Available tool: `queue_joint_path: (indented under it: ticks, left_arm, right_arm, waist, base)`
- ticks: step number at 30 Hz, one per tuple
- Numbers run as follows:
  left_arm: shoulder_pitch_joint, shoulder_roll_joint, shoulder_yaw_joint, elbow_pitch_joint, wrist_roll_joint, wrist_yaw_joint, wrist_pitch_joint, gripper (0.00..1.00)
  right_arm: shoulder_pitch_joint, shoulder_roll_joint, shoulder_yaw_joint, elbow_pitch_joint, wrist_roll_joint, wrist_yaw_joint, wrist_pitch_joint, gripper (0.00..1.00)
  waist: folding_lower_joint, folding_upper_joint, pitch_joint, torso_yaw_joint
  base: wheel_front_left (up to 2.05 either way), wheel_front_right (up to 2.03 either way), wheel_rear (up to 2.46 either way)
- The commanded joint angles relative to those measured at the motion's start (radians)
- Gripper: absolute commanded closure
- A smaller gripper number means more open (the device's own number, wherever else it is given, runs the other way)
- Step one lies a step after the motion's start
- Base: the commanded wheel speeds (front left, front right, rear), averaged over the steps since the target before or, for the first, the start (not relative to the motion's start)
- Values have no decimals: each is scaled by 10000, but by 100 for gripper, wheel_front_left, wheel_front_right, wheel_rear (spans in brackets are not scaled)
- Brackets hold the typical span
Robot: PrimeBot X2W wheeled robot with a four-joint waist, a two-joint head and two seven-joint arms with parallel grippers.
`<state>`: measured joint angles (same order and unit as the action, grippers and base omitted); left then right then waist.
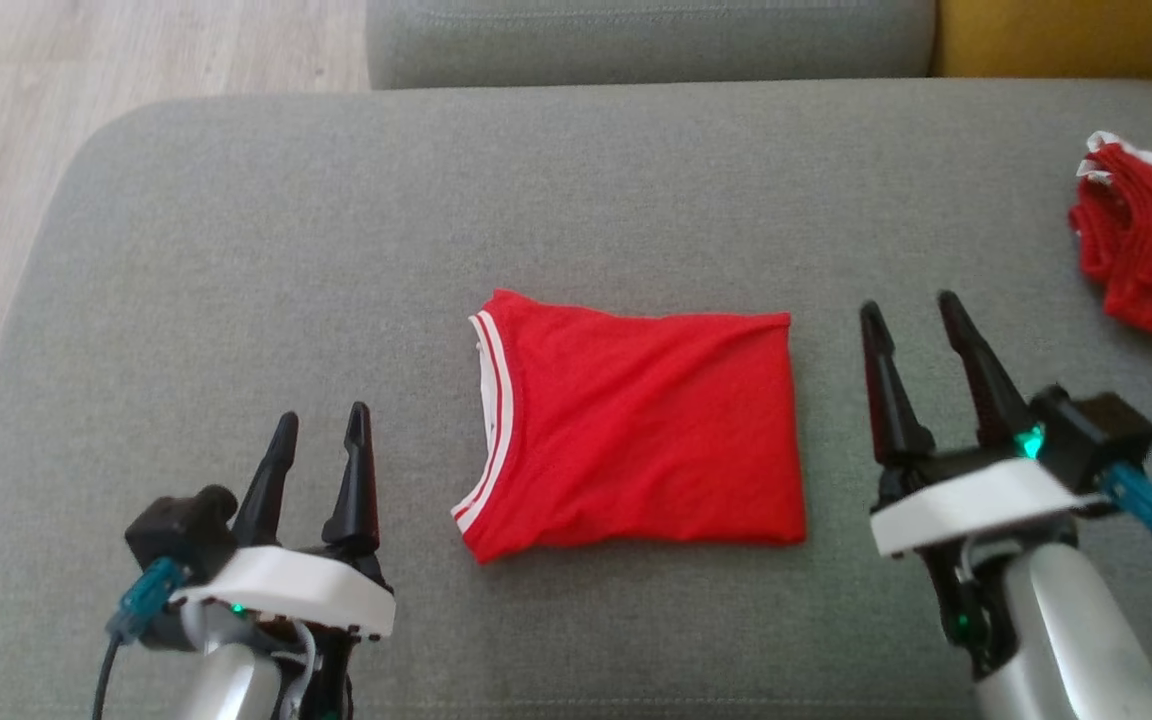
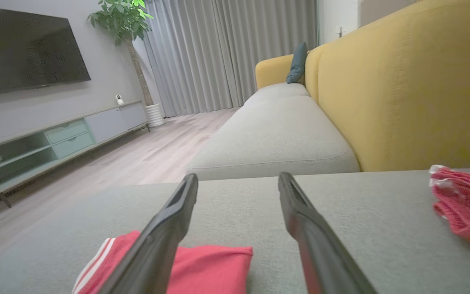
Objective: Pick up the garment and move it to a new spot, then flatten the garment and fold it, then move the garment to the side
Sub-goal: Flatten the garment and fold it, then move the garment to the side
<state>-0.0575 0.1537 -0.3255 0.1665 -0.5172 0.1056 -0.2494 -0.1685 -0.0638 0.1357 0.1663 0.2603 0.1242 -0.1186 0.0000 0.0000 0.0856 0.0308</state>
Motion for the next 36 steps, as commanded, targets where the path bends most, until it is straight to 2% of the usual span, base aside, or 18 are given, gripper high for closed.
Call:
queue_joint_path:
  ticks: [1, 7, 14, 36]
  left_arm:
    - [-449, 71, 302, -314, 97, -5, -120, 0]
    - [-177, -37, 346, -369, 175, 42, -122, 0]
    - [76, -75, 330, -327, 301, 93, -123, 0]
    - [447, 22, 298, -354, 324, 86, -124, 0]
  right_arm:
    - [-47, 120, 58, -423, -216, 65, -176, 0]
    - [670, 131, -428, -626, -716, 65, -386, 0]
    - [1122, 133, -965, -545, -561, 65, -586, 0]
    - [1480, 135, -908, -170, -485, 65, -627, 0]
  waist:
    - [0, 0, -96, -48]
    - [0, 0, -373, -137]
    - [0, 0, -700, -174]
    - [0, 0, -958, -150]
  base:
    - [0, 0, 0]
    - [0, 0, 0]
    - [0, 0, 0]
    - [0, 0, 0]
